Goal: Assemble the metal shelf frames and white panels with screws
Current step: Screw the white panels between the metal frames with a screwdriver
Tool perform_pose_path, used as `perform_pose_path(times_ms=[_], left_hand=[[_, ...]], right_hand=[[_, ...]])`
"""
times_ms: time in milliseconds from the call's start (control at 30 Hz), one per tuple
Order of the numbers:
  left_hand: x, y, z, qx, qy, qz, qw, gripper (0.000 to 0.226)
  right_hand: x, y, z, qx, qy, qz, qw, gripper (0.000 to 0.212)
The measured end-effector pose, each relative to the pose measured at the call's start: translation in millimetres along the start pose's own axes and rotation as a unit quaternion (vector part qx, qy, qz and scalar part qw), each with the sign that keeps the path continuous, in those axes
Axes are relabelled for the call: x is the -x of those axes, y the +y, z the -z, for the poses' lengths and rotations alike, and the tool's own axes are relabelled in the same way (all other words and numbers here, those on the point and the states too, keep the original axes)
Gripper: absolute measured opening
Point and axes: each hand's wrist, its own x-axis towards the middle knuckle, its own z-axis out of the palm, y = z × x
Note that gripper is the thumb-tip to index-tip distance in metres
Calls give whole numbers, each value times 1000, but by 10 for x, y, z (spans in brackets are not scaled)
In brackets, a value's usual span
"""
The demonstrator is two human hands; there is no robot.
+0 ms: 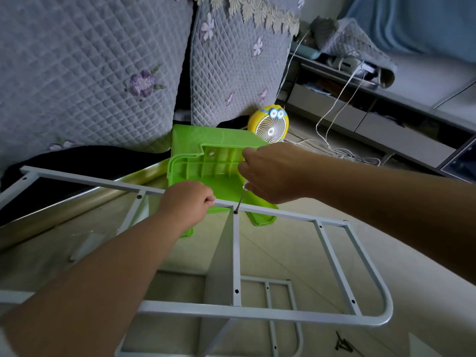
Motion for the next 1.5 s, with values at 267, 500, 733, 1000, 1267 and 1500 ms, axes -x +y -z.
perform_pose_path(times_ms=[267,500,733,1000,1267,1500], left_hand=[[7,-1,-4,7,3,2,1000,20],[0,21,-12,8,9,13,1000,19],[3,28,-40,-8,1,17,1000,22],[-9,48,20,-145,-141,11,979,43],[-77,865,-211,-90,-5,-173,981,35],[-129,2146,-897,-15,-1,-316,949,45]], right_hand=[[-12,9,126,27,-82,24,996,31],[-216,-23,257,-12,-153,-34,988,36],[-145,-13,219,-114,-158,-102,975,35],[364,69,-166,-248,-93,-181,947,38],[1599,348,-1373,-522,30,-474,709,30],[2509,-469,-2961,-567,-17,-639,519,21]])
